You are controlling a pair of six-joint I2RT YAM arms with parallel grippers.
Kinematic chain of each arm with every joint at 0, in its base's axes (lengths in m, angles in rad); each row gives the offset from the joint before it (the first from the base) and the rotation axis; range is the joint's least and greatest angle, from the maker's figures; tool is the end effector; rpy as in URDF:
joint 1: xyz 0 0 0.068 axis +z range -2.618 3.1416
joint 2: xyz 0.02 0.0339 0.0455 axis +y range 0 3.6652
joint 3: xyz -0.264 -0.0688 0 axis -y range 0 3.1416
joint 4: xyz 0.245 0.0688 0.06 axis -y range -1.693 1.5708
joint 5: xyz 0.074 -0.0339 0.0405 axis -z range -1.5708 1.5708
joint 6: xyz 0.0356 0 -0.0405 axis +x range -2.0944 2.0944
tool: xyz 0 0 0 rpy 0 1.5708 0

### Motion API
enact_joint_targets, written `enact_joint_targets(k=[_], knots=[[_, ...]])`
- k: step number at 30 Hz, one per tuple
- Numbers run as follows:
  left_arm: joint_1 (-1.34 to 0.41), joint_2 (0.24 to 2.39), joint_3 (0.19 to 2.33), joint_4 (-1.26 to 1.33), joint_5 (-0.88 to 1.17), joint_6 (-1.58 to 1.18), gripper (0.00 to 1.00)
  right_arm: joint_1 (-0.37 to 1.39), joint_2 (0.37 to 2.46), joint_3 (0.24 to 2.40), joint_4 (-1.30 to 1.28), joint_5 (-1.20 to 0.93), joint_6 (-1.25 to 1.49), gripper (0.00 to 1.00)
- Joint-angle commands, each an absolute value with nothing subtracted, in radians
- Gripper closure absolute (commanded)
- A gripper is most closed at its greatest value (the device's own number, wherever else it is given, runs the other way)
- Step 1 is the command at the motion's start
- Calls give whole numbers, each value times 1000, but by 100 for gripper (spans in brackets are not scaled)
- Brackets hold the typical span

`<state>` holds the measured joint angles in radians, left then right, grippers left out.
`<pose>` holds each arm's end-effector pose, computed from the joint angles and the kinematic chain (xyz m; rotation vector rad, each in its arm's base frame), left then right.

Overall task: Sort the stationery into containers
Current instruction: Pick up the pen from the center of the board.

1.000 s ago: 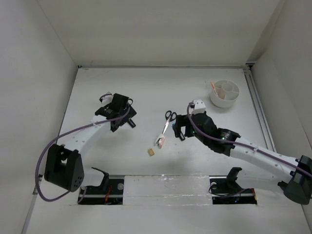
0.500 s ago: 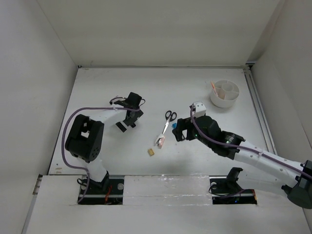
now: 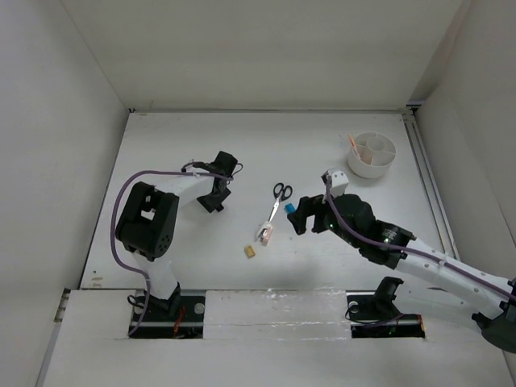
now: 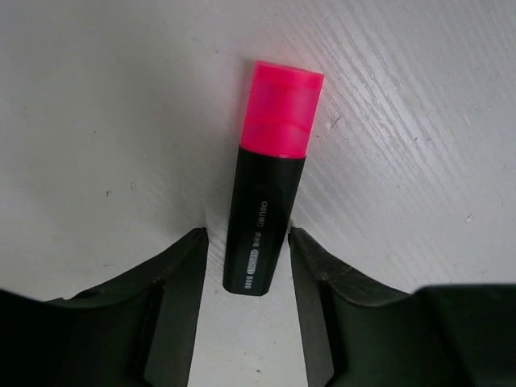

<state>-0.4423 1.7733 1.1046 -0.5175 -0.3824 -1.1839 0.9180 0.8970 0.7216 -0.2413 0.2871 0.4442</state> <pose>0.3154 -0.1347 0.1681 -1.0352 2.3918 -0.0219 0.1331 0.1574 0.2924 -0.2879 1.9986 0.5982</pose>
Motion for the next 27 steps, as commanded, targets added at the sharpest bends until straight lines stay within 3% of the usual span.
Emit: enact_joint_targets(k=[1, 3, 5, 6, 8, 16, 23, 27], knots=[[-440, 1824, 1127, -590, -408, -1223, 61, 928, 873, 718, -178, 279, 437, 4], [-440, 1848, 1115, -578, -387, -1201, 65, 928, 873, 718, -178, 279, 437, 4], [-431, 1848, 1085, -519, -355, -1174, 77, 928, 873, 718, -169, 269, 428, 4], [-431, 1848, 1085, -518, -354, -1173, 90, 928, 873, 718, -169, 268, 428, 4], [-431, 1836, 1072, -485, -331, -1141, 100, 928, 873, 718, -160, 259, 428, 4], [-434, 1715, 1058, -368, -310, -899, 100, 832, 822, 718, -138, 147, 428, 4], [-508, 1452, 1008, -217, -328, -727, 100, 663, 795, 739, -129, 9, 410, 5], [-517, 1264, 905, -40, -207, -611, 100, 565, 795, 758, -100, -98, 410, 5]])
